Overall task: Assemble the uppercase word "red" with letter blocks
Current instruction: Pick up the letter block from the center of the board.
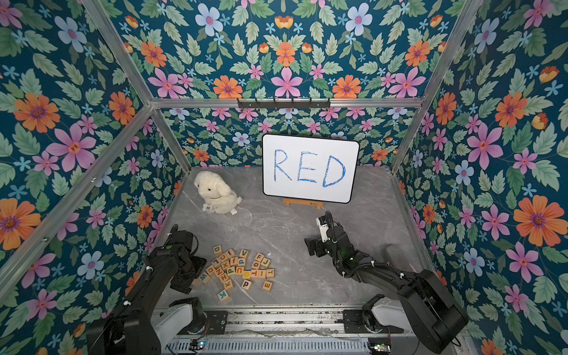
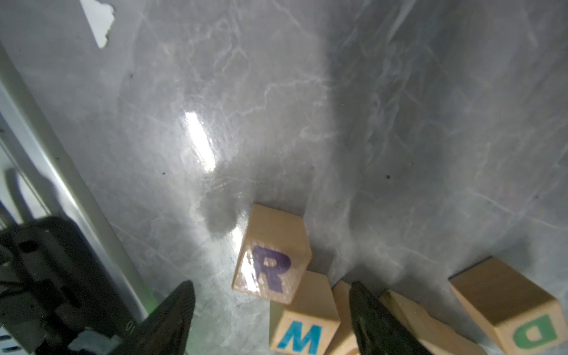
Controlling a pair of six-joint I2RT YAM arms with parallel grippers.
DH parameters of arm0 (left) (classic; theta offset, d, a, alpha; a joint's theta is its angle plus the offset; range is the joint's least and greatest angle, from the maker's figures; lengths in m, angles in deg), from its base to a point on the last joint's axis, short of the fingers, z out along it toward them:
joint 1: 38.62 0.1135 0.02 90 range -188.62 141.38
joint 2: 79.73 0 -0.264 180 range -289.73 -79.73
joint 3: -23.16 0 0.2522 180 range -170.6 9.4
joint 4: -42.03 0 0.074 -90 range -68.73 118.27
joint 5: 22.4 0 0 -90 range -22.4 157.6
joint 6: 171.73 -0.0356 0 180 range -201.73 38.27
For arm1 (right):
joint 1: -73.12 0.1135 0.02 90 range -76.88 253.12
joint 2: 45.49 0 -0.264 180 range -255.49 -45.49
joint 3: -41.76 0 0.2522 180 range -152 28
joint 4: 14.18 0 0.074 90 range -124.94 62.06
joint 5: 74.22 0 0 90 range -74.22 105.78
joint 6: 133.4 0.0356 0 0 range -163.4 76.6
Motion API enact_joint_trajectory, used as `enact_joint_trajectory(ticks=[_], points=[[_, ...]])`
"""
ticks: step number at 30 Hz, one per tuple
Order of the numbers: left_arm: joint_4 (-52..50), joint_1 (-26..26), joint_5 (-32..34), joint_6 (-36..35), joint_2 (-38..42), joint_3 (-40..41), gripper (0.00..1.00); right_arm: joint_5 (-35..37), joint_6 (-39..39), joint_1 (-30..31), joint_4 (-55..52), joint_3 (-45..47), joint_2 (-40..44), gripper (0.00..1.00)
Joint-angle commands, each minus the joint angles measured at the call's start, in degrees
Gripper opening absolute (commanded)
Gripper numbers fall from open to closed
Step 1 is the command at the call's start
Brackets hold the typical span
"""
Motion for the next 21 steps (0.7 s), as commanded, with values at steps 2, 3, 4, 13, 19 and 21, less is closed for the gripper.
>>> enact_joint_trajectory(ticks=[2,3,4,13,19,21], points=[[-0.11,0.25,2.93,-1.11,-0.64,0.58,0.72,0.33,0.03,0.04,0.47,-0.22,-0.12,0.95],[0.52,0.25,2.25,-1.1,-0.86,1.03,0.71,0.33,0.03,0.03,0.43,-0.27,-0.16,0.95],[1.06,0.25,1.87,-1.01,-1.06,1.45,0.7,0.33,0.03,0.03,0.38,-0.31,-0.18,0.95],[2.53,0.31,2.64,-2.77,-1.88,2.13,0.54,-0.15,0.29,0.07,0.38,-0.42,-0.35,0.95],[1.91,0.32,3.6,-2.86,-1.68,1.5,0.4,-0.46,0.29,0.03,0.37,-0.44,-0.6,0.95],[1.78,0.27,3.58,-2.73,-1.53,1.44,0.39,-0.38,0.29,0.03,0.38,-0.44,-0.64,0.95]])
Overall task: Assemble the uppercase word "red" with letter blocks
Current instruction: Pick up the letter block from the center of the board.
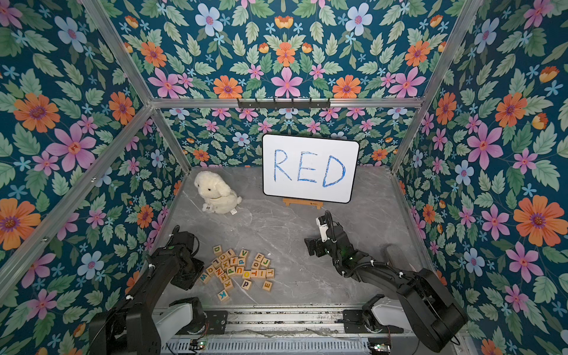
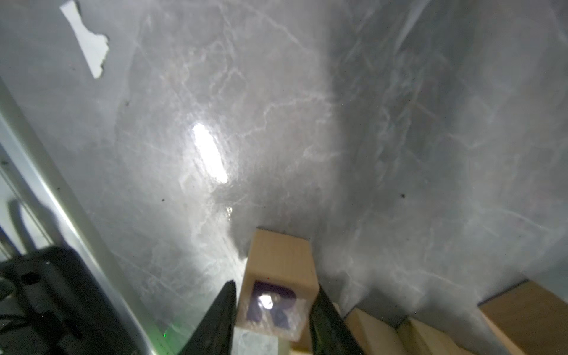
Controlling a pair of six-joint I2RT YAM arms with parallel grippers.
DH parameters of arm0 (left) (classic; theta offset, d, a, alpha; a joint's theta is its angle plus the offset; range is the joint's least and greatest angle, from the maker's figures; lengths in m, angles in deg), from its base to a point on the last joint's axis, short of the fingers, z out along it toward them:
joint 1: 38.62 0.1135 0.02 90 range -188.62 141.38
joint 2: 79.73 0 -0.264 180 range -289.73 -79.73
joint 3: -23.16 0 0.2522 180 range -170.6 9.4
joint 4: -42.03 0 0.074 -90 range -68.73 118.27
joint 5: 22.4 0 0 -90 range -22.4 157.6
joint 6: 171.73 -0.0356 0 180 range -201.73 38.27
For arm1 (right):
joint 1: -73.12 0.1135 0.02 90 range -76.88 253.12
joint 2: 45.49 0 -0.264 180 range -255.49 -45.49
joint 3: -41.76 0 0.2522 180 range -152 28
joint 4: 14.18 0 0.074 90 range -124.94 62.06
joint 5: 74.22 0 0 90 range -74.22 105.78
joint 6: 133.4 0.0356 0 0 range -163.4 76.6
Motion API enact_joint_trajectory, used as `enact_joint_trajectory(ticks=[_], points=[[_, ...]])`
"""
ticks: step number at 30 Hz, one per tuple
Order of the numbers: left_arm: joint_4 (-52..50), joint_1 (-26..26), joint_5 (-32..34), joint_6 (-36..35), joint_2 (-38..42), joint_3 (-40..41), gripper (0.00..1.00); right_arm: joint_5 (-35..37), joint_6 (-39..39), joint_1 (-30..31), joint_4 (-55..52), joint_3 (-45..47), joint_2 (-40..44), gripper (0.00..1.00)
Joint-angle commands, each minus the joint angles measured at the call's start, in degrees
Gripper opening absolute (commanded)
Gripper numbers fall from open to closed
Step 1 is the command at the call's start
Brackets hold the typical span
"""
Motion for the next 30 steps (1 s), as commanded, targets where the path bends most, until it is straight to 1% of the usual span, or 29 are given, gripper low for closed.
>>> enact_joint_trajectory(ticks=[1,4,8,11,13,14,16,20,23,24,26,28,30], points=[[-1.32,0.08,1.58,0.35,0.2,-0.28,0.37,-0.13,0.1,-0.01,0.4,-0.28,-0.18,0.95],[-1.16,0.07,1.2,0.41,0.79,-0.19,0.3,-0.13,0.09,0.02,0.27,-0.31,-0.27,0.95],[-1.81,0.06,1.84,0.23,1.32,-0.61,0.3,0.12,-0.09,0.01,0.14,-0.42,-0.36,0.95],[-5.19,0.04,4.26,0.14,1.37,-4.26,0.23,-0.26,0.05,0.03,-0.02,-0.61,-0.67,0.95],[-6.75,0.08,7.53,-0.94,1.93,-8.64,0.18,-0.13,0.01,0.03,0.05,-0.66,-0.94,0.95],[-7.04,0.05,9.1,-2.05,2.17,-11.14,0.13,-0.13,-0.16,0.03,0.14,-0.73,-1.1,0.95],[-6.07,0.06,11.2,-5.54,2.09,-16.94,0.0,-0.22,-0.47,0.02,-0.29,-1.09,-1.71,0.95],[-5.31,0.0,11.63,-13.35,-1.73,-28.55,0.0,0.39,-0.48,0.08,-1.07,-1.89,-2.64,0.95],[-5.94,-1.38,8.67,-18.39,-5.38,-36.54,0.0,-0.41,-0.18,0.07,-1.0,-1.72,-2.34,0.95],[-5.47,-2.96,8.57,-19.45,-6.44,-38.94,0.0,-0.25,-0.12,0.03,-1.03,-1.65,-2.08,0.95],[-4.68,-7.97,8.96,-21.08,-8.12,-42.82,0.0,0.04,0.14,0.02,-1.38,-1.54,-1.44,0.95],[-4.49,-16.59,11.78,-21.8,-11.18,-46.39,0.0,-0.16,0.53,0.03,-1.78,-1.08,-0.03,0.95],[-4.3,-23.37,11.78,-21.87,-14.92,-49.28,0.0,-0.31,0.71,0.03,-2.5,-0.34,1.77,0.95]])
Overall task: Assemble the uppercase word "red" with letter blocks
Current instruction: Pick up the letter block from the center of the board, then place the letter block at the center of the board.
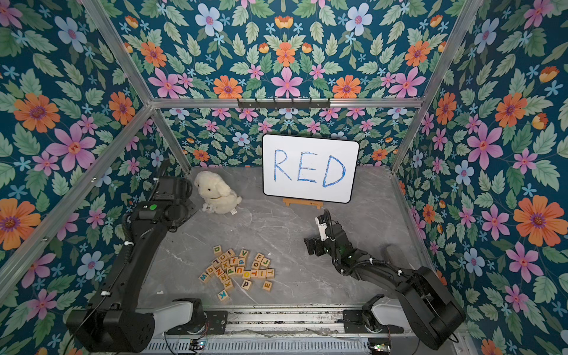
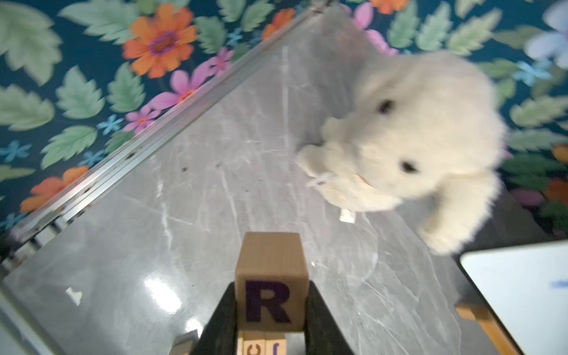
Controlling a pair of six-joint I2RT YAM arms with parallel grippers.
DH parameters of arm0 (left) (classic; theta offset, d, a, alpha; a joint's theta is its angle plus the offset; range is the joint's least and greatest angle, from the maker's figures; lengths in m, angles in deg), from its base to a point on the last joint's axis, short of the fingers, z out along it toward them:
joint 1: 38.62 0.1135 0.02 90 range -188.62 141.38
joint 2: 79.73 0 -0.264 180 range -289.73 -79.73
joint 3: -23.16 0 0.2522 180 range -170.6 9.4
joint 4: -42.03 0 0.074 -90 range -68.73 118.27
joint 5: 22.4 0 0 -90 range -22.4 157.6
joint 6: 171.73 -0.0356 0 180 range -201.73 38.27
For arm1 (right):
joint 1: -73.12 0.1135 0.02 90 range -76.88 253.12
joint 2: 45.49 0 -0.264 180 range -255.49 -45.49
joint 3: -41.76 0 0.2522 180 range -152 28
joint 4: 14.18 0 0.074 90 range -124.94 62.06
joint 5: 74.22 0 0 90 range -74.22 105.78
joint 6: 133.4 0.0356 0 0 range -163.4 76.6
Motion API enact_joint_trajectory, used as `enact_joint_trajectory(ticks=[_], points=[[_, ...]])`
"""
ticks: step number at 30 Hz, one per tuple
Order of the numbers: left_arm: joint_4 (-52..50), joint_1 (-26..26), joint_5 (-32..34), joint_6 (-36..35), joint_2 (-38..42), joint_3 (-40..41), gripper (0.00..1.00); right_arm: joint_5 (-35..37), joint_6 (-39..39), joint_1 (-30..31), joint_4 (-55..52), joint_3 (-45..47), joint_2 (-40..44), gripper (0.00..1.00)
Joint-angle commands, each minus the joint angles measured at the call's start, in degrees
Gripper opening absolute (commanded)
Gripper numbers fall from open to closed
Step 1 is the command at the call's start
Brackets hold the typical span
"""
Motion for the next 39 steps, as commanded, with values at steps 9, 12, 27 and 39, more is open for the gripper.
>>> enact_joint_trajectory(ticks=[9,12,27,39], points=[[10.86,-27.57,-0.17,-2.82,-18.15,-5.43,0.0,13.84,5.39,-0.05,-17.53,-1.54,18.33,0.95],[14.89,-30.21,-4.64,-1.46,-24.58,-6.39,0.0,15.68,6.1,-0.07,-18.77,0.85,22.56,0.95],[15.11,-36.04,-10.25,2.33,-49.21,-18.88,0.0,16.35,7.13,-0.06,-17.23,9.07,30.99,0.97],[10.22,-36.0,-9.1,4.61,-53.88,-22.2,0.04,14.55,6.24,-0.08,-16.09,8.23,27.68,0.97]])
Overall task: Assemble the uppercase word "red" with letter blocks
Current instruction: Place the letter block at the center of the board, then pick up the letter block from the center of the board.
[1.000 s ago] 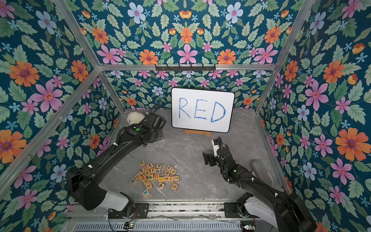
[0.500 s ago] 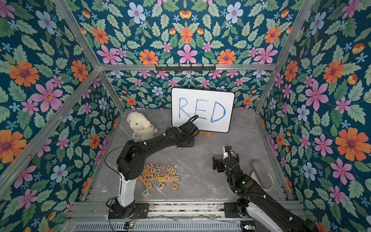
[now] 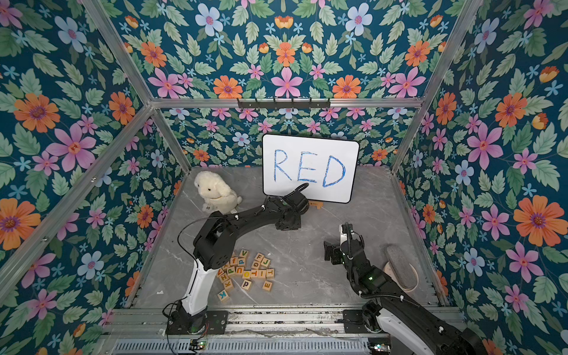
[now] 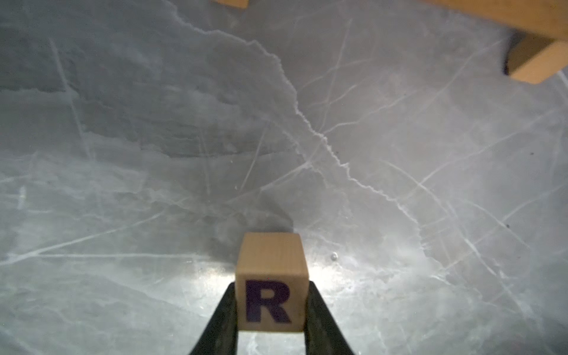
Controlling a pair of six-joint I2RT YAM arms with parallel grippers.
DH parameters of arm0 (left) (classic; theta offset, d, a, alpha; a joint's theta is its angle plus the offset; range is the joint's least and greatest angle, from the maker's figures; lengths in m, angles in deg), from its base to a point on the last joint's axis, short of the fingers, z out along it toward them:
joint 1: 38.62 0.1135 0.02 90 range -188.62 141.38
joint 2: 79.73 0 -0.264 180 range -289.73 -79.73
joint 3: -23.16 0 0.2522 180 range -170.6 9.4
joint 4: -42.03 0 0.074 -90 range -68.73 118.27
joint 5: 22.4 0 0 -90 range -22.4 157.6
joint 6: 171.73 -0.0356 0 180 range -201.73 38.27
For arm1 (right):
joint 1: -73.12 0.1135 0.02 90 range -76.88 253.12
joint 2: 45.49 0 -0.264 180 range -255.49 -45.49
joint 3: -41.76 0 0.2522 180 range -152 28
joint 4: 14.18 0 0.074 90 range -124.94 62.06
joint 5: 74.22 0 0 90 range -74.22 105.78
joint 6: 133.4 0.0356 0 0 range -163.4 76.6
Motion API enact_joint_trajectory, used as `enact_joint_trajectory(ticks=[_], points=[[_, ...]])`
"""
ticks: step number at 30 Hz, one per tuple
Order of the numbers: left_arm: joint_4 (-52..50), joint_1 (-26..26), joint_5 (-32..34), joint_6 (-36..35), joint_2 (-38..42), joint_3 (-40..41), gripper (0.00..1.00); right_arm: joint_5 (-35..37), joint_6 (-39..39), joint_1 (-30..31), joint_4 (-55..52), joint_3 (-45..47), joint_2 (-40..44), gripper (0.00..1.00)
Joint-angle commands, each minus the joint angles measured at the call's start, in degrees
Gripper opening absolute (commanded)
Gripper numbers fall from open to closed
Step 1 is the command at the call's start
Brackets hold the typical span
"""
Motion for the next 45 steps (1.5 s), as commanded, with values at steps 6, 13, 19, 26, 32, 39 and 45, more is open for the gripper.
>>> enact_joint_trajectory(ticks=[6,13,19,26,32,39,45], points=[[-4.4,0.04,-0.24,0.22,-2.25,-2.01,0.25,-0.75,-0.9,-0.01,2.08,0.61,1.4,0.97],[-3.4,-0.05,-1.06,-0.33,0.04,-2.49,0.58,-0.9,-1.09,-0.01,2.06,0.73,1.7,0.97],[-2.42,-0.05,-0.14,0.11,4.43,-3.46,0.67,-1.24,-1.32,-0.01,2.3,0.84,1.71,0.97],[1.17,0.04,1.94,-1.74,13.57,1.93,0.7,-1.85,-2.16,-0.01,3.32,1.17,1.15,0.96],[-0.21,1.33,6.94,-1.19,27.56,13.35,0.73,-2.37,-2.31,-0.02,3.42,0.91,1.24,0.95],[1.0,8.63,3.92,1.61,43.17,30.62,0.75,-2.64,-2.35,-0.01,6.05,-0.94,-3.74,0.93],[-2.3,15.99,3.7,4.62,50.81,37.97,0.75,-3.8,-2.92,0.03,13.83,-1.4,-10.02,0.92]])
